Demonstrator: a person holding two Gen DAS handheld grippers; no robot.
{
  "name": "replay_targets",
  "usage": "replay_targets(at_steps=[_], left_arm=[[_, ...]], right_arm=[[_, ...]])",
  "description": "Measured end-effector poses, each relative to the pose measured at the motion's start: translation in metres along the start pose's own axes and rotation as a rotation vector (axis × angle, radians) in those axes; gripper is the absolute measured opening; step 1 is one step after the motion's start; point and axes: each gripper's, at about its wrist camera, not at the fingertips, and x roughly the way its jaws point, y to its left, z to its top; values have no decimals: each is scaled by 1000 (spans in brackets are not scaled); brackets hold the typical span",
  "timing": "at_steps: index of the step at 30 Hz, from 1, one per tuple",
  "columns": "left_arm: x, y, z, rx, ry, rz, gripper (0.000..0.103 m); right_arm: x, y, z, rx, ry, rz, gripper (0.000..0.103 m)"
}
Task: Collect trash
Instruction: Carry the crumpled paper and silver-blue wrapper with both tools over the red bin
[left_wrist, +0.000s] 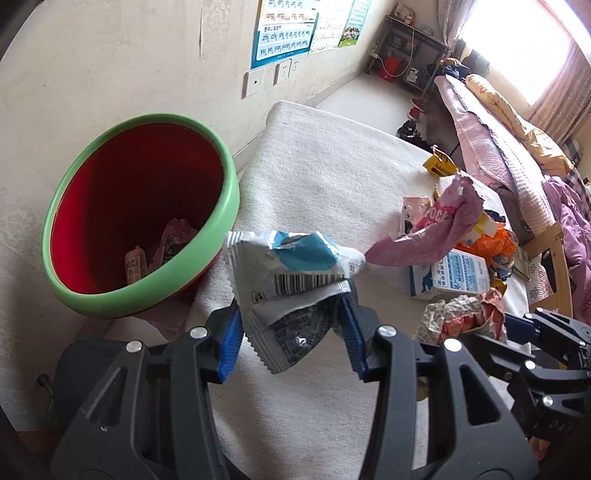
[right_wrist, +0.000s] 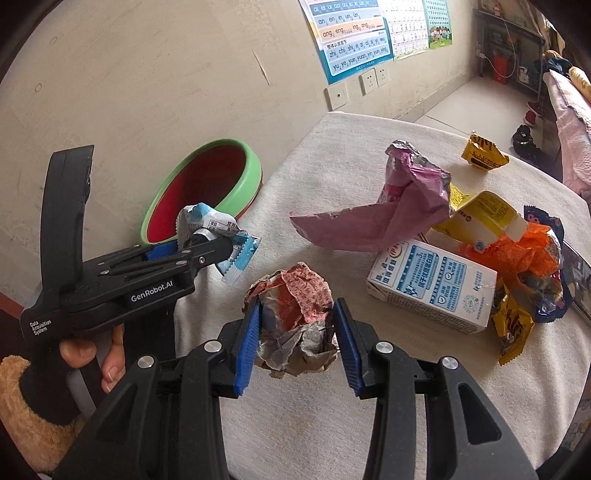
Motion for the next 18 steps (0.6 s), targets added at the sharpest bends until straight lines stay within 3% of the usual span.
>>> replay_targets(at_steps=[18], left_arm=[[-8, 52, 13, -84, -54, 73, 45]], right_arm=[[19, 35, 23, -89, 12, 29, 40]])
